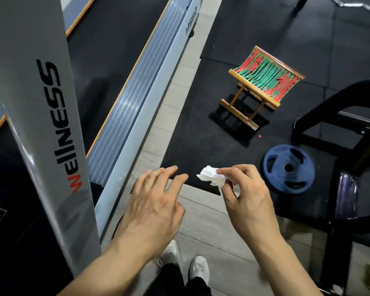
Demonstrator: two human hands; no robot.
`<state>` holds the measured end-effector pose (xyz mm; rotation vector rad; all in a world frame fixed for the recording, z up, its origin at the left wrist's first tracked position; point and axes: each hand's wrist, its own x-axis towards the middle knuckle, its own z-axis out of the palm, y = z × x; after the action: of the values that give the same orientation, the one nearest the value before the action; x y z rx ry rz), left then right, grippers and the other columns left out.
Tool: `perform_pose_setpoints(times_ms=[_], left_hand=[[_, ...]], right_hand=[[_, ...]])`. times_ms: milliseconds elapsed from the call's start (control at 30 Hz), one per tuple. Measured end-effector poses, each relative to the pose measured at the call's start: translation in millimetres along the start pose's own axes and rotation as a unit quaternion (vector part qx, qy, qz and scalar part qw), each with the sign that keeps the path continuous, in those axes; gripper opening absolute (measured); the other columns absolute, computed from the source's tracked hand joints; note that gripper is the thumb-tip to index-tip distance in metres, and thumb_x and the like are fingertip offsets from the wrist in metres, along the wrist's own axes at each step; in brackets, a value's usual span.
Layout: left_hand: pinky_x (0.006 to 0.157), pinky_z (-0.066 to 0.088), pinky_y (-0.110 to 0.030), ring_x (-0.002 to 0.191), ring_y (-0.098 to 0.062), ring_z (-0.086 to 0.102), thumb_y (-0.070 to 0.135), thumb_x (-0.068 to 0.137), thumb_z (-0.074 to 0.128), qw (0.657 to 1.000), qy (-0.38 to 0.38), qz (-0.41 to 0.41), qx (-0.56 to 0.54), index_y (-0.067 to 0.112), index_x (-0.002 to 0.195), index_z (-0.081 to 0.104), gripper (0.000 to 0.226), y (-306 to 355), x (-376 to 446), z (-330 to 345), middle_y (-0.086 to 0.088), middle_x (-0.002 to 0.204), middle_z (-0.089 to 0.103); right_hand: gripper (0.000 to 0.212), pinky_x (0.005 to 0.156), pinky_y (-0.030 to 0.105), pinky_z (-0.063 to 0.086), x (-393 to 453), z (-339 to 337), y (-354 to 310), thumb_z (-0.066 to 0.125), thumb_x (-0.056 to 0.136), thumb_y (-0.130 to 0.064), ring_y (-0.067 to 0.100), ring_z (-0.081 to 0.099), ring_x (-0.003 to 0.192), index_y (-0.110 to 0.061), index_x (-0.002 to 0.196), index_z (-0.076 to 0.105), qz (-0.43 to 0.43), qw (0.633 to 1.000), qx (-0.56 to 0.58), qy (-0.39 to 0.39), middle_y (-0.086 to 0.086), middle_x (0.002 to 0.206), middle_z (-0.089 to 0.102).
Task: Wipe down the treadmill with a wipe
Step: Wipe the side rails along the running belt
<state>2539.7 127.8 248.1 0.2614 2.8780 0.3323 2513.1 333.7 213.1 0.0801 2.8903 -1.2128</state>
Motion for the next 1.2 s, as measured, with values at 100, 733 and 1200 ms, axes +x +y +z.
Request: perform_pose_setpoints(times_ms=[100, 733, 1200], left_hand=[[0.118, 0.035, -0.048, 0.132, -0.021, 0.048, 0.031, 0.090, 0.035, 1.000, -0.020, -0.017, -0.005, 0.026, 0.141, 0.051, 0.053, -3.1, 18.9, -1.5, 0.000, 0.144, 0.051], [0.106, 0.041, -0.048, 0.119, -0.030, 0.057, 0.024, 0.086, 0.049, 0.965, 0.080, -0.246, -0.043, 0.013, 0.129, 0.064, 0.046, 68.6, 257.5, 42.7, -0.010, 0.133, 0.061], [0.099, 0.041, -0.047, 0.108, -0.031, 0.056, 0.036, 0.086, 0.041, 0.929, 0.051, -0.367, -0.020, 0.017, 0.122, 0.062, 0.046, -38.3, 393.8, 112.4, -0.007, 0.120, 0.060]], right_hand=[[0.027, 0.084, 0.044, 0.051, 26.3, 5.2, 1.4, 0.067, 0.089, -0.011, 0.000, 0.053, 0.093, -0.031, 0.107, 0.074, 0.005, 1.000, 0.002, 0.000, -0.015, 0.102, 0.055], [0.031, 0.083, 0.036, 0.048, 323.6, -10.5, 88.9, 0.062, 0.089, -0.013, 0.018, 0.060, 0.092, -0.031, 0.113, 0.072, -0.166, 0.958, -0.038, -0.232, -0.008, 0.109, 0.057], [0.028, 0.079, 0.026, 0.037, 527.9, 133.7, 66.3, 0.056, 0.096, -0.020, 0.018, 0.054, 0.096, -0.025, 0.119, 0.070, -0.256, 0.916, -0.108, -0.289, 0.000, 0.109, 0.055]])
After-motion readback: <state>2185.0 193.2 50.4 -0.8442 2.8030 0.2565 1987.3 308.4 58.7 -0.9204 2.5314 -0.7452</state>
